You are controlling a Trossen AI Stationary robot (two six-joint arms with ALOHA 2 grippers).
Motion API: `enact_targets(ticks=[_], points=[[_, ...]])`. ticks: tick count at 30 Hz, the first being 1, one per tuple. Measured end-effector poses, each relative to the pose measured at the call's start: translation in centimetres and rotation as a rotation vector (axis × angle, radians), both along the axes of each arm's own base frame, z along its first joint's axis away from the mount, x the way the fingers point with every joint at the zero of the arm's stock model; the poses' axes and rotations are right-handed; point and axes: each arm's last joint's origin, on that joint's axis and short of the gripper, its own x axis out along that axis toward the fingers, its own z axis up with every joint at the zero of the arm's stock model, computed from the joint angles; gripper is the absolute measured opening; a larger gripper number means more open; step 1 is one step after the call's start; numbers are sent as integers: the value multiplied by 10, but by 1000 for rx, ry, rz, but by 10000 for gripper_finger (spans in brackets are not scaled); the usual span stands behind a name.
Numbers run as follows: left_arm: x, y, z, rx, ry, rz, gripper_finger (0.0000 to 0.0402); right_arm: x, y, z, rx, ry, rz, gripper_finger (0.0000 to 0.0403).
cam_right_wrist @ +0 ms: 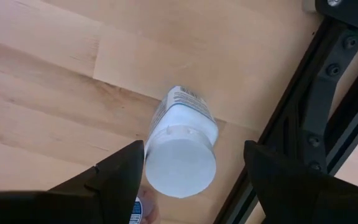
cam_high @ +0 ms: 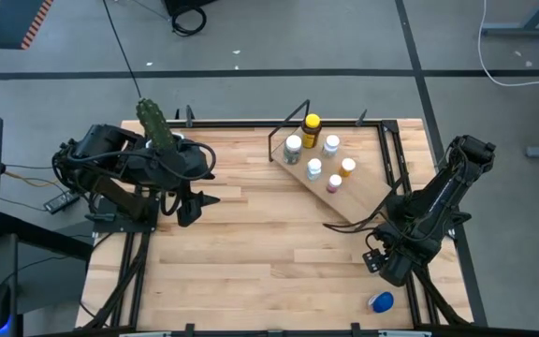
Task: Pick and place medicine bottles onto shelf by color
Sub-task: Put the light blue medicine bottle on the shelf
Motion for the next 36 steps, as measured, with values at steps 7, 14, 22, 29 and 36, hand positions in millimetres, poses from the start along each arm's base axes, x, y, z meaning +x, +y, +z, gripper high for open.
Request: enact_targets(ticks=[7, 14, 22, 29, 36], points=[[0, 0, 0, 0, 0, 0, 288, 3, -1, 0, 11, -7, -16, 282], [0, 0, 0, 0, 0, 0, 288, 9, -6, 0, 20, 11, -55, 282], [0, 0, 0, 0, 0, 0, 288, 9, -8, 0, 19, 36, -68, 282], [0, 0, 0, 3, 0, -2, 288, 9, -7, 0, 31, 39, -73, 282], [0, 0, 0, 4, 0, -4, 288, 7, -10, 0, -2, 51, -72, 282]])
